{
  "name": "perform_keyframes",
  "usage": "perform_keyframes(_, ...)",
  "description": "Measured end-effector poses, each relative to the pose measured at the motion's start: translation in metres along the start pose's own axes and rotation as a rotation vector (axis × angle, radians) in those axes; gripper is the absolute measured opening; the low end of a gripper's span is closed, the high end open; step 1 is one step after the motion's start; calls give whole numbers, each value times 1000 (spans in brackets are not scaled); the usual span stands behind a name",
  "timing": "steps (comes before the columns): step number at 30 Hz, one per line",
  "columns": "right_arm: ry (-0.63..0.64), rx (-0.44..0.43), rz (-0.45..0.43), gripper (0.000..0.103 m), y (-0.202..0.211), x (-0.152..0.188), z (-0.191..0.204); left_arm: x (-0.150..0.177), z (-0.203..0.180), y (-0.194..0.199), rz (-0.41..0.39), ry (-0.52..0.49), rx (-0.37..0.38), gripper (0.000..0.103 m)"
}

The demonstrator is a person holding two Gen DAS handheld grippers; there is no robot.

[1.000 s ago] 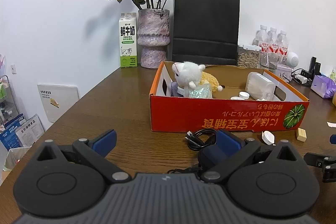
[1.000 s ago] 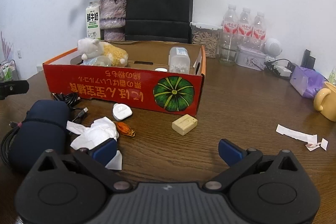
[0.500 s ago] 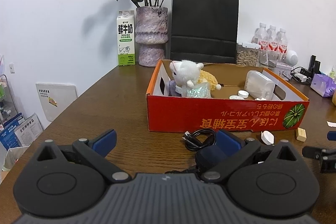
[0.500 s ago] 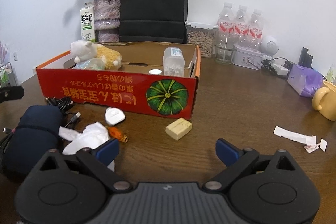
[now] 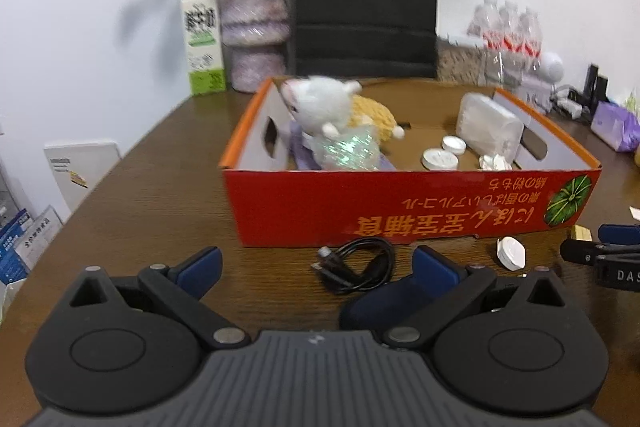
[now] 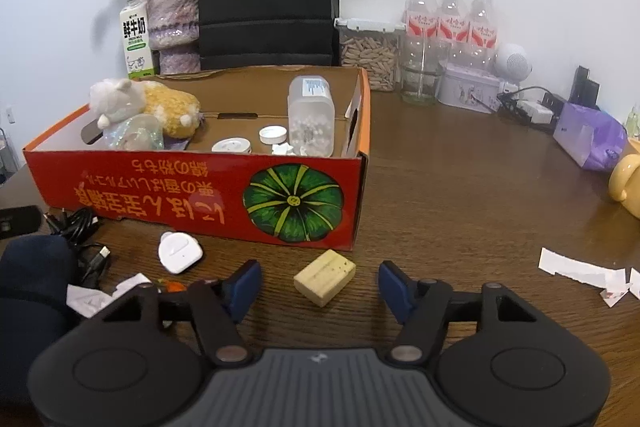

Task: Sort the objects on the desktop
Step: 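Move the right tool to the small yellow block while the left tool reaches the black cable, then close the right tool on the yellow block while the left tool grasps the black cable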

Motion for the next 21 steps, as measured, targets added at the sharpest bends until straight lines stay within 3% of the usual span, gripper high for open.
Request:
perform_keyframes(10, -23, 1, -2, 42, -5, 1, -4, -5, -4, -47, 116, 21, -3, 103)
perform_keyframes(12, -18, -5, -9, 36, -5, 1, -3, -5, -2, -49, 130, 34, 8, 96)
perform_keyframes(13, -15, -8, -11, 33, -5, 1, -3, -4, -1, -51, 142, 39, 15, 86)
perform_keyframes(15, -12, -10, -16, 33, -4, 2, -2, -4, -1, -50, 136, 36, 17, 76)
perform_keyframes(17, -11, -14, -20, 33, -3, 2, -2, -6, -2, -48, 128, 28, 26, 52)
perform_keyframes(21, -8, -24, -24, 33, -2, 3, -1, -6, -1, -46, 122, 33, 38, 49)
Point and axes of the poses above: each gripper's, at about its wrist camera, not at the fingertips, and y roughly against the way its jaws point, z to its left, x to its underside, the point moved 2 cm from there along -y, roughly the way its jaws point, and after that the axes turned 10 degrees about x, right-handed, at the moved point
